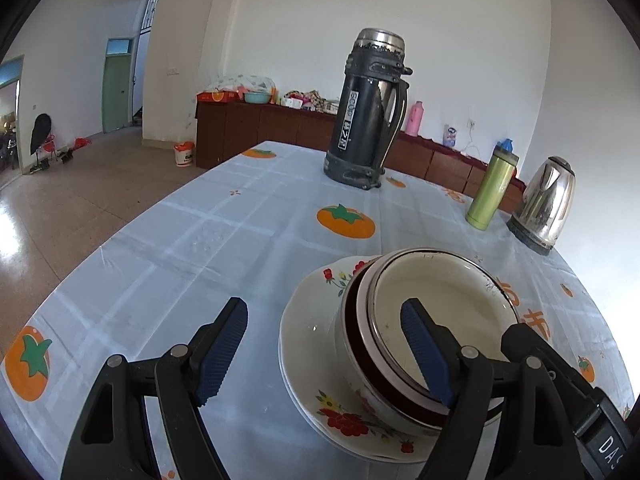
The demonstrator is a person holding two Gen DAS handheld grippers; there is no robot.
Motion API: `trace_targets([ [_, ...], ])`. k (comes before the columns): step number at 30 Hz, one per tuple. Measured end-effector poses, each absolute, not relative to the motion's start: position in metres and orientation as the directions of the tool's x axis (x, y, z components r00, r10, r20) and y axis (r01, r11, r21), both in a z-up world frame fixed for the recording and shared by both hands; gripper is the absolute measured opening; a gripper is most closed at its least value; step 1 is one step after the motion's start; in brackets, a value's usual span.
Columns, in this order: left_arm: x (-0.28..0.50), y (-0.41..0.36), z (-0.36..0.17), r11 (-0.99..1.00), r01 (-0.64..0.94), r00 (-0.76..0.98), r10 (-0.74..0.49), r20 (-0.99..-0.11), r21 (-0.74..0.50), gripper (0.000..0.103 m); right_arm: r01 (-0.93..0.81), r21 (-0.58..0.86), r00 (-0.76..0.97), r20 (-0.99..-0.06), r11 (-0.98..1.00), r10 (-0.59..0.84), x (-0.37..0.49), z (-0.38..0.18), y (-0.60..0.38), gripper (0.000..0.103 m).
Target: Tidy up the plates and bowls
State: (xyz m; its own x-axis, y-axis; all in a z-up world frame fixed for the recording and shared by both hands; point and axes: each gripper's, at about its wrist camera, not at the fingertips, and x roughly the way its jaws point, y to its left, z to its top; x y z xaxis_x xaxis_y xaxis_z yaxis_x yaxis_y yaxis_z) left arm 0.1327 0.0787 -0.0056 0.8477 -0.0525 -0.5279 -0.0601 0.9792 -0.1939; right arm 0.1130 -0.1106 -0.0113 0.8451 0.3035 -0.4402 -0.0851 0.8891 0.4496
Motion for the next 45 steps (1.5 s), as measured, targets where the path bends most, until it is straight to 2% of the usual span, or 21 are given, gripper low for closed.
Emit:
trace_targets([
  [5,0.127,0.076,-0.005,0.983,-0.063,0.862,-0.032,-0.506,-0.170,0.081,-0.095,0.439,0.862,-0.413,0.893,0.294,0.105,-0.007,-0.111,0.092],
  [8,0.121,0.070,-0.004,0.991,-0.056,0.874,-0.010,-0.486,-0.121,0.081,-0.093,0.419,0.882,-0.387,0.903,0.269,0.098,-0.004,-0.110,0.096],
  [15,0.105,0.055,-0.002,0.999,-0.037,0.905,0.026,-0.425,-0.018,0.081,-0.103,0.379,0.913,-0.330,0.920,0.238,0.083,0.005,-0.108,0.097],
  [24,0.092,0.059,0.000,0.998,-0.037,0.917,0.016,-0.398,-0.045,0.081,-0.118,0.356,0.931,-0.285,0.927,0.228,0.061,0.010,-0.111,0.102],
  [34,0.073,0.062,0.004,0.998,-0.049,0.940,0.034,-0.339,-0.037,0.081,-0.117,0.310,0.957,-0.220,0.943,0.191,0.034,0.017,-0.114,0.102],
  [45,0.067,0.064,0.006,0.998,-0.043,0.949,0.027,-0.313,-0.044,0.081,-0.114,0.228,0.972,-0.176,0.967,0.156,0.019,0.023,-0.106,0.103],
])
